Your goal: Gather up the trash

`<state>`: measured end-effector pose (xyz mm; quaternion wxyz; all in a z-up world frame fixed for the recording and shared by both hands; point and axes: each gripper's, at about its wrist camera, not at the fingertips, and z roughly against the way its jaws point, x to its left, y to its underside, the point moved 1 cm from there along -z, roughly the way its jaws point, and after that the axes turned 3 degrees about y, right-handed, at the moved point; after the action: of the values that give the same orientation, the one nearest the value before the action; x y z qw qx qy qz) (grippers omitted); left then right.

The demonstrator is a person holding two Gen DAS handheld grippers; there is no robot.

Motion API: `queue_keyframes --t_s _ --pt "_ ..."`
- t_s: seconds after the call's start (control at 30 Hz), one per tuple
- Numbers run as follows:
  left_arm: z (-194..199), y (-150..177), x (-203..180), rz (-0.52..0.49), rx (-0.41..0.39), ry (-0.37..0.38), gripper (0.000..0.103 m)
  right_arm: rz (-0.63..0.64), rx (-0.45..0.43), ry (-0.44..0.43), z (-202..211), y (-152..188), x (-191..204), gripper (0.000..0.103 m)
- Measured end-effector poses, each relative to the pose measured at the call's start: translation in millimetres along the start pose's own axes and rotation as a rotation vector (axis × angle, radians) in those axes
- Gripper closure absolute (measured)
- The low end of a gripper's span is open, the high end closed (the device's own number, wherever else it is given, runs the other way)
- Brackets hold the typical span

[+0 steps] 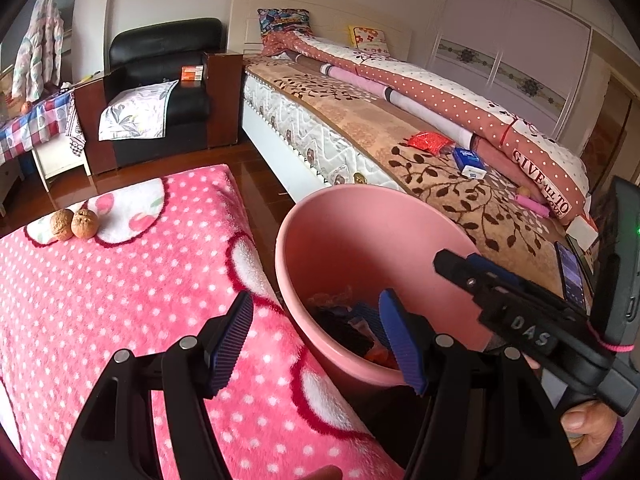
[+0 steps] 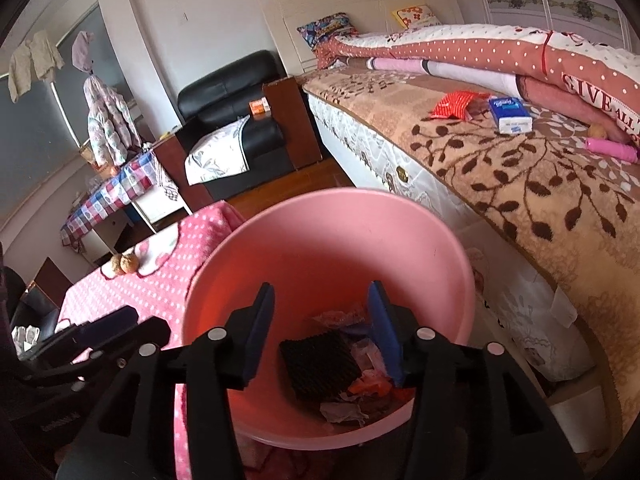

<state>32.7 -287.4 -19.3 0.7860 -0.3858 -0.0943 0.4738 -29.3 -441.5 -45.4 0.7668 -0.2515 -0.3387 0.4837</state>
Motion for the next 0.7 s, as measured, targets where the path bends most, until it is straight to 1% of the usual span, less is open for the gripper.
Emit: queue_keyframes --t_s 0.1,0.27,0.47,0.7 --pt "3 -1 1 0.014 -0.005 -0.002 0.039 0.004 -0.016 -0.011 7 -2 2 0.049" --pt "10 -2 0 0.008 -0.024 -0.015 0.039 0.011 -0.021 -0.028 13 -2 5 0.049" --pt "20 -2 -1 0.004 -0.046 -0.031 0.041 0.016 -0.039 -0.044 23 2 10 0.049" --pt "33 -1 1 0.027 -0.069 -0.054 0.045 0.010 -0.071 -0.052 39 5 11 0.049"
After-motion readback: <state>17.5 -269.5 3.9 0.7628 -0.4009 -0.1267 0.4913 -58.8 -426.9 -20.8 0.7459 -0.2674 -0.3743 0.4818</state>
